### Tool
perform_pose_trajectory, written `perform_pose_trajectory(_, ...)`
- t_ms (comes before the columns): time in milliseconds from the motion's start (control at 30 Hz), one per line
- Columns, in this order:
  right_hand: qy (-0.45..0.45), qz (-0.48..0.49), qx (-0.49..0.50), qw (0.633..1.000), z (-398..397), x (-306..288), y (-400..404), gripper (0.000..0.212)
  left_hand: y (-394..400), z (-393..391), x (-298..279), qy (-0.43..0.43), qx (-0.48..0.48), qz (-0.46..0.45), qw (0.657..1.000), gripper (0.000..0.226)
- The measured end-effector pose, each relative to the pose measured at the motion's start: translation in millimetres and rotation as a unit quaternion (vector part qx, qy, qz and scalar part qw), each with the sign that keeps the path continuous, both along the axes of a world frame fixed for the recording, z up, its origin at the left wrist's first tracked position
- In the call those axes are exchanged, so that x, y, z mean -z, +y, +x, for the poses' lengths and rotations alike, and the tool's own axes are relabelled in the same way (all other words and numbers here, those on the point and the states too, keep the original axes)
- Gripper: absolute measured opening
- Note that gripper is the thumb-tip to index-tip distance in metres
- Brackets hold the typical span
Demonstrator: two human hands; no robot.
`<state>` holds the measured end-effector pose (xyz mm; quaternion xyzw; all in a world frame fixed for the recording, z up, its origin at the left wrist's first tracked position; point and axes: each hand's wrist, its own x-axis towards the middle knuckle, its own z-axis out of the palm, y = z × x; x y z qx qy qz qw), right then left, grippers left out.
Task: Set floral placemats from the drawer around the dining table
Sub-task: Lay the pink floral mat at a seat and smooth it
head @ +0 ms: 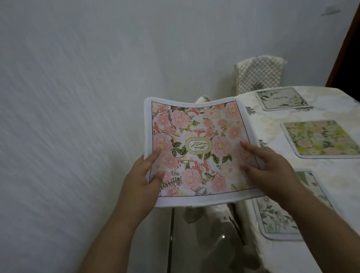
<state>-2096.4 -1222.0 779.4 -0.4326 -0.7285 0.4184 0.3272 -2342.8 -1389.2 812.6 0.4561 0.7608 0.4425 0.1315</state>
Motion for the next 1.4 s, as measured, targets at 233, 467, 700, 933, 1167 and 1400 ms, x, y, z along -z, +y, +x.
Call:
perform_pose_trajectory(233, -0.002, 0.003, 0.009, 1.000, -43.5, -0.2, 95.3, 0.055, 100.9, -51.4, -1.8, 0.008, 0.018, 0.000, 1.000, 0.051)
perform_pose_trajectory(467, 0.006, -0.013, 0.070, 0.997, -45.0, -2.9, 154.4, 0.055, 194.5, -72.6, 0.3, -0.006, 0.078, -0.004, 0.997, 0.050)
perform_pose_trajectory(700, -0.021, -0.034, 0.201, 0.979, -26.7, 7.0, 194.8, 0.055, 316.9, -81.8, 20.7, -0.003, 0.219, -0.029, 0.975, 0.053)
perform_pose_trajectory(933, -0.074, -0.057, 0.353, 0.931, -33.2, 27.4, 222.3, 0.055, 446.8, -91.8, 57.1, -0.036, 0.375, -0.062, 0.924, 0.054)
perform_pose_trajectory(1167, -0.109, -0.089, 0.475, 0.869, -66.4, 34.2, 210.8, 0.055, 529.9, -90.6, 77.9, -0.040, 0.521, -0.079, 0.849, 0.055)
perform_pose_trajectory(1400, -0.085, -0.105, 0.551, 0.823, -74.1, 38.7, 176.2, 0.054, 547.4, -64.4, 84.9, -0.018, 0.596, -0.098, 0.797, 0.055)
